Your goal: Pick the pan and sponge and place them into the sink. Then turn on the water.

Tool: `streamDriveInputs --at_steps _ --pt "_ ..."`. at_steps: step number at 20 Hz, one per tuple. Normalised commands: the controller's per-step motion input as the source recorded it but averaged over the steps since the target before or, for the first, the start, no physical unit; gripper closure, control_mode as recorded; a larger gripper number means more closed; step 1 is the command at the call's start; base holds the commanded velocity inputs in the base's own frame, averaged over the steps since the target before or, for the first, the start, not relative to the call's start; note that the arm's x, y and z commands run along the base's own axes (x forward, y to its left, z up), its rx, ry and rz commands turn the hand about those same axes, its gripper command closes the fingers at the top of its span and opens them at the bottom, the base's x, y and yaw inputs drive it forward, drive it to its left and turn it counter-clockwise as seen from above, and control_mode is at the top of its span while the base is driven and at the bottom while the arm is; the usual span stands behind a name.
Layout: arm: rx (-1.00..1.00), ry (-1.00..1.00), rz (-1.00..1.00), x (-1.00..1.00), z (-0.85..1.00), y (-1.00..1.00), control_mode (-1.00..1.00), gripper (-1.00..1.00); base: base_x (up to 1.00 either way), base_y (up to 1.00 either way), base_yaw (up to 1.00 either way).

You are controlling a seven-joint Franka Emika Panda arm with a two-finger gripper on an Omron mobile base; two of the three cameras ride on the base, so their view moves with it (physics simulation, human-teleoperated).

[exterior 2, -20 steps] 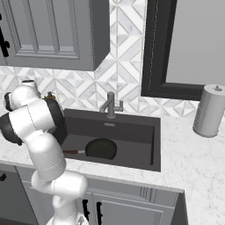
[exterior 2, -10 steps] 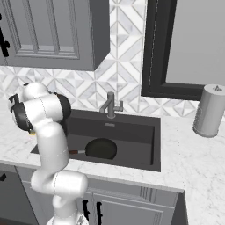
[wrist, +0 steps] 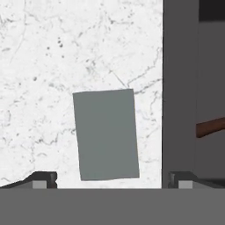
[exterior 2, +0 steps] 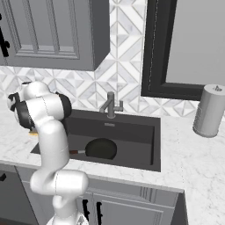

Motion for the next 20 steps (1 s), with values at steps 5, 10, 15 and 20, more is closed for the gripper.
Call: streamDriveInputs --at_steps 5,10,15,20 --pt "0.0 0.0 0.0 0.0 -0.2 -0.01 -1.0 -1.0 0.0 0.0 0.0" --pt "0.0 0.0 0.0 0.0 -0.25 0.0 -1.0 -1.0 0.0 0.0 0.0" --pt "0.0 0.0 0.0 0.0 -0.15 0.0 -1.0 -1.0 0.0 0.0 0.0" --pt "0.0 0.0 0.0 0.0 -0.18 0.0 -1.0 -1.0 0.0 0.0 0.0"
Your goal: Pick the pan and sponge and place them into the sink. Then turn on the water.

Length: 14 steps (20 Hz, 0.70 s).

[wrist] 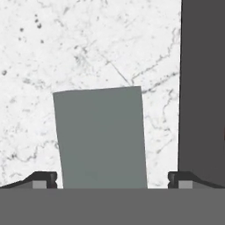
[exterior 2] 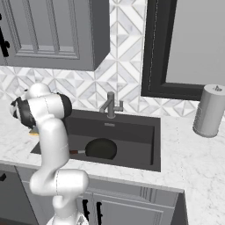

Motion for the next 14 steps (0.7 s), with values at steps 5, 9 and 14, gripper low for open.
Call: streamDriveInputs --at_steps 5,9,14 --pt "0.0 0.0 0.0 0.0 -0.22 0.0 -1.0 -1.0 0.0 0.0 0.0" --pt "0.0 0.0 0.0 0.01 -0.15 0.0 -1.0 -1.0 0.0 0.0 0.0" --pt "0.0 0.0 0.0 0.0 -0.09 0.0 -1.0 -1.0 0.0 0.0 0.0"
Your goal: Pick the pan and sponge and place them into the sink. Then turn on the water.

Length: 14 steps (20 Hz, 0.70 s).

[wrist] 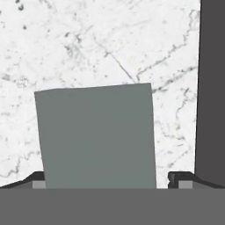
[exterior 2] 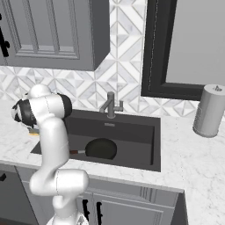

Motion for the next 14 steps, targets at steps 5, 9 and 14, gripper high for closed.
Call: streamDriveInputs --at_steps 5,9,14 --pt "0.0 0.0 0.0 0.01 -0.22 0.0 -1.0 1.0 0.0 0.0 0.0" --pt "0.0 0.0 0.0 0.0 0.0 0.0 -1.0 1.0 0.0 0.0 0.0" --pt "0.0 -0.09 0.0 -0.2 0.09 -0.17 -1.0 1.0 0.0 0.0 0.0"
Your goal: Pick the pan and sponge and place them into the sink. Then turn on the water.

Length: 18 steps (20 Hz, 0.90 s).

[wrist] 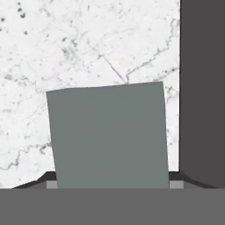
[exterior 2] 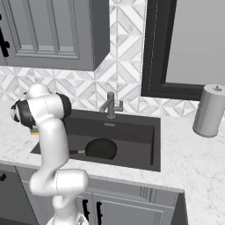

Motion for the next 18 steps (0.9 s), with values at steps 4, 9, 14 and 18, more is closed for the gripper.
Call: streamDriveInputs --at_steps 4,9,14,18 --pt "0.0 -0.02 0.0 -0.22 0.39 -0.42 -1.0 1.0 0.0 0.0 0.0" --pt "0.0 0.0 -0.01 -0.06 0.17 -0.76 -1.0 1.0 0.0 0.0 0.0" --pt "0.0 0.01 -0.08 0.0 0.0 -0.87 -1.0 1.0 0.0 0.0 0.0" --pt "0.0 0.04 -0.13 0.04 0.0 -0.86 -1.0 1.0 0.0 0.0 0.0"
